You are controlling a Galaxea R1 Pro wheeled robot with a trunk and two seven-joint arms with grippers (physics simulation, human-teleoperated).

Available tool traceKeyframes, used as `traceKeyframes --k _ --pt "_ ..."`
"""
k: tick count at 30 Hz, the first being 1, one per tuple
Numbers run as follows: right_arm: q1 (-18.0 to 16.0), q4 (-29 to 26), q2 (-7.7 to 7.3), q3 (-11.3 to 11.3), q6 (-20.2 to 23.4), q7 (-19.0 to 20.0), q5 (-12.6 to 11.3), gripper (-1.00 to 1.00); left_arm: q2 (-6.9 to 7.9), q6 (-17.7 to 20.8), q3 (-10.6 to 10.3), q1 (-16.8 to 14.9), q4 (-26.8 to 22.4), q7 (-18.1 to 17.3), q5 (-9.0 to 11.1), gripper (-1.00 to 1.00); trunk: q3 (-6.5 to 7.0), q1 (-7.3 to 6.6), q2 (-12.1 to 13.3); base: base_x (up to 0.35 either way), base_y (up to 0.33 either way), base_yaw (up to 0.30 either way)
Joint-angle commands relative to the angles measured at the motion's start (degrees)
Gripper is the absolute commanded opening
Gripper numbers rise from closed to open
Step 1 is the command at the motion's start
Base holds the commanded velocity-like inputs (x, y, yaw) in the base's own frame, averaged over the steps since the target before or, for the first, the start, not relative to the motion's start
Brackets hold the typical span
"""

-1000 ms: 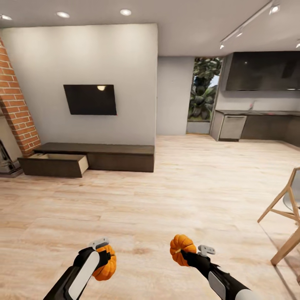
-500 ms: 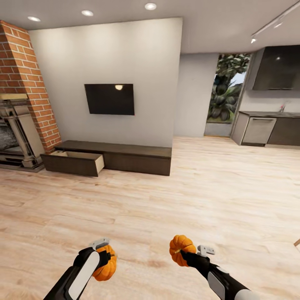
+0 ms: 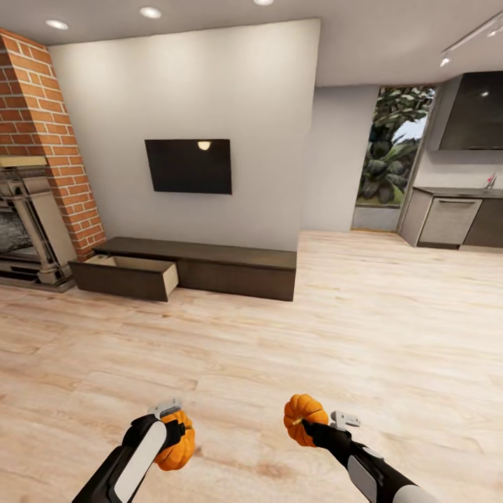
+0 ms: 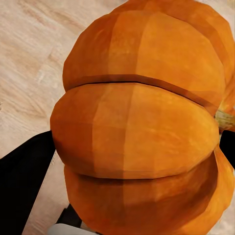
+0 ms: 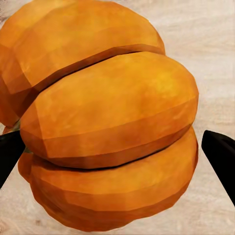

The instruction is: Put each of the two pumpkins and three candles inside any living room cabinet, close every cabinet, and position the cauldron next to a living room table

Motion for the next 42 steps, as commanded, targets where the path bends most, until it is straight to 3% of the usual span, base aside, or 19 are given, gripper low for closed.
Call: traceKeyframes --k 1,6,9,13,25,28,31,33,38,42 --pt "-0.07 0.04 -0.03 0.36 -0.27 0.10 -0.51 -1.00 0.08 -0.04 -0.20 -0.04 -0.07 0.61 0.46 -1.00 -0.06 0.03 -0.04 0.279 0.213 0.000" --pt "-0.07 0.10 0.58 0.31 -0.16 -0.43 4.64 -1.00 0.29 -0.04 0.02 -0.07 -0.07 0.61 0.46 -1.00 -0.06 0.03 -0.04 0.268 0.227 0.107" --pt "-0.07 0.12 1.11 0.22 -0.20 -1.18 5.83 -1.00 0.58 -0.04 1.14 -0.07 -0.08 0.55 0.46 -1.00 -0.06 0.03 -0.04 0.255 0.245 0.147" --pt "-0.07 0.13 1.26 0.19 -0.21 -1.44 6.09 -1.00 0.81 0.00 2.09 -0.08 -0.12 0.50 0.46 -1.00 -0.06 0.03 -0.04 0.245 0.258 0.024" --pt "-0.07 0.06 1.32 0.31 -0.12 -2.10 6.17 -1.00 2.35 0.04 2.34 -0.17 -0.10 0.39 0.53 -1.00 -0.06 0.03 -0.04 0.249 0.226 0.001" --pt "-0.07 -0.30 1.39 0.40 0.28 -6.19 6.69 -1.00 2.42 -0.02 2.30 -0.47 -0.08 0.38 0.47 -1.00 -0.06 0.03 -0.04 0.297 0.060 0.000" --pt "-0.07 -0.01 2.47 0.37 3.77 -11.88 11.01 -1.00 3.40 -0.05 2.26 -1.42 1.66 0.36 0.41 -1.00 -0.06 0.03 -0.04 0.328 0.007 0.000" --pt "-0.07 -0.03 3.45 0.33 5.22 -15.86 13.20 -1.00 4.06 -0.69 2.25 -2.95 5.39 0.30 0.41 -1.00 -0.06 0.03 -0.04 0.337 0.002 0.000" --pt "-0.07 0.26 3.78 0.20 6.17 -19.69 13.42 -1.00 5.03 -2.47 2.05 -4.10 9.67 -2.41 -0.04 -1.00 -0.06 0.03 -0.04 0.339 0.000 0.000" --pt "-0.07 0.30 3.80 0.08 6.09 -21.26 13.12 -1.00 5.86 -2.65 1.92 -4.83 11.50 -5.44 -4.46 -1.00 -0.06 0.03 -0.04 0.340 0.000 0.000"
